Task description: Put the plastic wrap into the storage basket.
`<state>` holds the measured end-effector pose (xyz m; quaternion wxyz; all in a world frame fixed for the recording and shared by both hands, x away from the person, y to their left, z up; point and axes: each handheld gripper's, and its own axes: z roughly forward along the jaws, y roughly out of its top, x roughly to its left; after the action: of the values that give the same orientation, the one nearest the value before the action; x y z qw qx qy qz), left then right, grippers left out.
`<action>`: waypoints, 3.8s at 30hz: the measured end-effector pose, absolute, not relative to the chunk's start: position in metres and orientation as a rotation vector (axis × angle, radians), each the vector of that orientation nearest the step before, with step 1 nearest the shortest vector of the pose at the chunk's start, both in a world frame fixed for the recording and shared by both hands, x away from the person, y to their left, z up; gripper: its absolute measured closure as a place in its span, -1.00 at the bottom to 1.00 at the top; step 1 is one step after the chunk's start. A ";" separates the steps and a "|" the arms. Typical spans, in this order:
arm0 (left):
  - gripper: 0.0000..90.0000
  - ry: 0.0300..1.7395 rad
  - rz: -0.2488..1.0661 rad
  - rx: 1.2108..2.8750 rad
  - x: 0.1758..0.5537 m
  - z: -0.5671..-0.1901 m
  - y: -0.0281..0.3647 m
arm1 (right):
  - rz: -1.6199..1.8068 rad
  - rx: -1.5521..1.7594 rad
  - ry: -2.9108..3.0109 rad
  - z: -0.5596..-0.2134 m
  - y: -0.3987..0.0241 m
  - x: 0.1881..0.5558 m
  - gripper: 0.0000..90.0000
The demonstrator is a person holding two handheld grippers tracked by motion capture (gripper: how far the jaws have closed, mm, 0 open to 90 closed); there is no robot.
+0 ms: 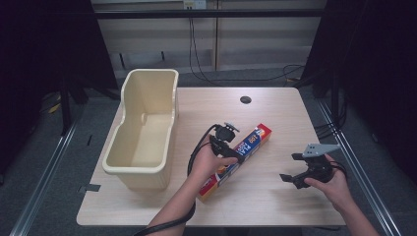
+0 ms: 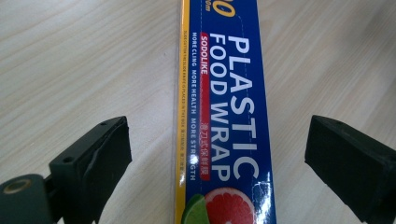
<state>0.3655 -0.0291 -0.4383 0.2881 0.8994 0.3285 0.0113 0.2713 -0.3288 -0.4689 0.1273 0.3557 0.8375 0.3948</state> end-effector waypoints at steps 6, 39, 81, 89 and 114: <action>-0.70 0.878 0.048 2.437 0.367 -0.443 -0.035 | 1.171 1.046 2.426 -0.468 -0.331 0.271 -0.91; -0.11 0.933 -0.022 2.618 0.372 -0.455 -0.055 | 1.192 1.045 2.426 -0.467 -0.331 0.271 -0.91; -0.10 1.125 -0.194 2.563 0.381 -0.344 -0.006 | 1.191 1.017 2.458 -0.467 -0.325 0.270 -0.95; -0.10 1.162 -0.186 2.563 0.383 -0.331 0.000 | 1.194 1.004 2.461 -0.467 -0.323 0.269 -0.95; -0.10 1.267 -0.198 2.511 0.387 -0.293 0.024 | 1.195 0.993 2.473 -0.466 -0.321 0.269 -0.95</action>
<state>0.3872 0.0237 -0.2929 0.1605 0.8790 0.4436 -0.0693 0.2693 -0.3208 -0.4662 0.1101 0.3380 0.8415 0.4068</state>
